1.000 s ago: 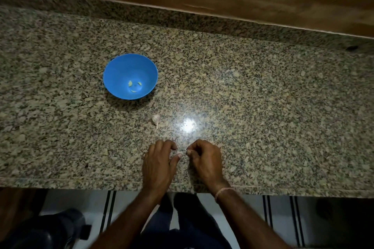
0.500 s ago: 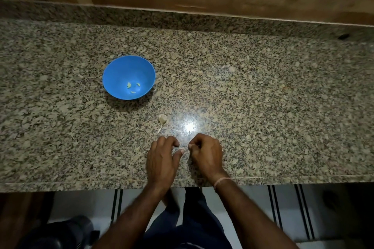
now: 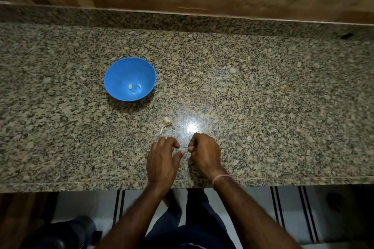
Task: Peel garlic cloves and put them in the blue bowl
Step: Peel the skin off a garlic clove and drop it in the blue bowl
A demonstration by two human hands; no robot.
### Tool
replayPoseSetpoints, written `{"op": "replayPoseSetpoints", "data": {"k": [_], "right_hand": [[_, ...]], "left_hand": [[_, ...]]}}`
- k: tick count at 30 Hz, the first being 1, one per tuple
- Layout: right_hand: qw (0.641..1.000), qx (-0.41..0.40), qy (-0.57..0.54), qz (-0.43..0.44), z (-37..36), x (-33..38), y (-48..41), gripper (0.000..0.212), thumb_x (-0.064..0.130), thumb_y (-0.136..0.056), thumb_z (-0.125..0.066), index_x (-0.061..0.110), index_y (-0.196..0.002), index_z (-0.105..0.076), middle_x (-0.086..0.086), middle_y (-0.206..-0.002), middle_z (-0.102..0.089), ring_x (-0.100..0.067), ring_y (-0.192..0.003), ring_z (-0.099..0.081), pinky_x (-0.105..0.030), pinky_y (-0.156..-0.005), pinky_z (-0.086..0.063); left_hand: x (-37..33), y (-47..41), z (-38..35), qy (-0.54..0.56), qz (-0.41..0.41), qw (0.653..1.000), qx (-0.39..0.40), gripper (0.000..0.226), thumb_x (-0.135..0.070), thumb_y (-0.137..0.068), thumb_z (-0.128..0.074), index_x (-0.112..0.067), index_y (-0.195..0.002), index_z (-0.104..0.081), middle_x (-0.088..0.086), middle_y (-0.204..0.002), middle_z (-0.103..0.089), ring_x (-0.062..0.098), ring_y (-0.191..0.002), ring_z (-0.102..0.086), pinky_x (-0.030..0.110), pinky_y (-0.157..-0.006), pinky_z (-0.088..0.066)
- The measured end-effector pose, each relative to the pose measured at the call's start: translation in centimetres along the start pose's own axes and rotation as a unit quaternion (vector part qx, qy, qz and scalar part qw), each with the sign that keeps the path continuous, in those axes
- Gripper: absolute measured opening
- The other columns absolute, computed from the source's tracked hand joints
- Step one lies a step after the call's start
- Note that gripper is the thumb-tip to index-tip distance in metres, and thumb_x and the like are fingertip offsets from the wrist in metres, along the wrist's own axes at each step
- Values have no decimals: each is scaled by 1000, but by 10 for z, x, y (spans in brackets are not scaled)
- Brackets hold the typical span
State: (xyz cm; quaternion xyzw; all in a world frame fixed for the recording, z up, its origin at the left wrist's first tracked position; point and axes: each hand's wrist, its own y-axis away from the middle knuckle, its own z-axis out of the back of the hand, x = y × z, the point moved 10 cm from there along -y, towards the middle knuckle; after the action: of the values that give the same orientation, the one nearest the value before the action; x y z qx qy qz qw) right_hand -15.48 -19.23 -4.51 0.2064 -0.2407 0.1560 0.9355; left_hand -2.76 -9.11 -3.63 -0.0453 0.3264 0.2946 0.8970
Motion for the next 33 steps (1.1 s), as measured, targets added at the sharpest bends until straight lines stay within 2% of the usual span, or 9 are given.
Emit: {"op": "replayPoseSetpoints", "data": {"k": [3, 6, 11, 17, 19, 22, 26, 29, 33], "right_hand": [[973, 37, -223, -50, 1, -19, 3, 15, 4, -87, -74, 17, -79, -73, 3, -73, -74, -11, -69, -70, -31, -65, -59], [858, 121, -481, -136, -16, -18, 16, 3, -6, -93, -70, -7, -93, -73, -15, -74, -71, -19, -65, -67, -31, -63, -58], [768, 140, -593, -199, -27, -10, 25, 6, -4, -92, -72, -1, -98, -73, -15, -82, -75, -17, -69, -72, -24, -66, -62], [796, 151, -559, -175, -24, -7, 20, 15, 9, -96, -72, -5, -92, -70, -20, -76, -67, -19, -60, -62, -36, -64, -56], [842, 132, -505, -133, -16, -8, 14, 21, 14, -95, -75, -5, -88, -70, -25, -81, -71, -26, -65, -65, -43, -68, -57], [924, 68, -373, -49, 3, -4, 7, 19, 26, -89, -81, 9, -82, -73, -11, -81, -77, -29, -79, -76, -50, -78, -64], [951, 26, -309, 14, 12, 7, 5, 19, 31, -89, -82, 17, -79, -73, 0, -75, -76, -19, -74, -75, -45, -71, -63], [925, 59, -374, -25, 8, 5, 8, 19, 24, -92, -79, 8, -84, -73, -4, -76, -75, -22, -71, -72, -42, -72, -63], [808, 217, -537, -112, -18, 16, 24, 22, 16, -105, -60, -2, -97, -69, -6, -74, -64, -13, -63, -57, -27, -62, -49]], "left_hand": [[1, 0, -3, 87, 34, 995, 17, 12, -38, -90, -74, -38, -97, -64, -20, -90, -60, 7, -91, -54, 33, -67, -46], [6, 0, -16, 270, 124, 954, 51, 3, -31, -96, -72, -32, -93, -72, -14, -84, -73, 9, -81, -70, 37, -69, -60], [11, -4, -16, 378, 199, 903, 50, 14, -21, -97, -72, -18, -84, -76, 3, -79, -77, 25, -81, -75, 39, -71, -62], [3, -18, -5, 262, 151, 952, 50, 22, -37, -95, -71, -22, -80, -74, -3, -73, -75, 17, -71, -72, 42, -68, -60], [1, -21, -5, 235, 153, 957, 70, 26, -38, -95, -71, -22, -76, -75, -4, -71, -75, 17, -70, -72, 42, -69, -59], [11, -21, -16, 280, 204, 932, 105, 31, -36, -96, -71, -15, -74, -78, 7, -71, -76, 26, -67, -71, 40, -68, -57], [15, -13, -32, 400, 290, 856, 152, 42, -31, -95, -73, -10, -59, -68, 11, -60, -54, 19, -56, -46, 26, -57, -40], [2, -19, -17, 383, 240, 881, 137, 34, -20, -100, -68, -13, -66, -69, 4, -61, -66, 15, -54, -57, 27, -55, -46], [-17, -34, 18, 208, 70, 973, 71, 19, -21, -95, -70, -22, -76, -68, -6, -70, -71, 15, -71, -68, 35, -66, -54]]}}
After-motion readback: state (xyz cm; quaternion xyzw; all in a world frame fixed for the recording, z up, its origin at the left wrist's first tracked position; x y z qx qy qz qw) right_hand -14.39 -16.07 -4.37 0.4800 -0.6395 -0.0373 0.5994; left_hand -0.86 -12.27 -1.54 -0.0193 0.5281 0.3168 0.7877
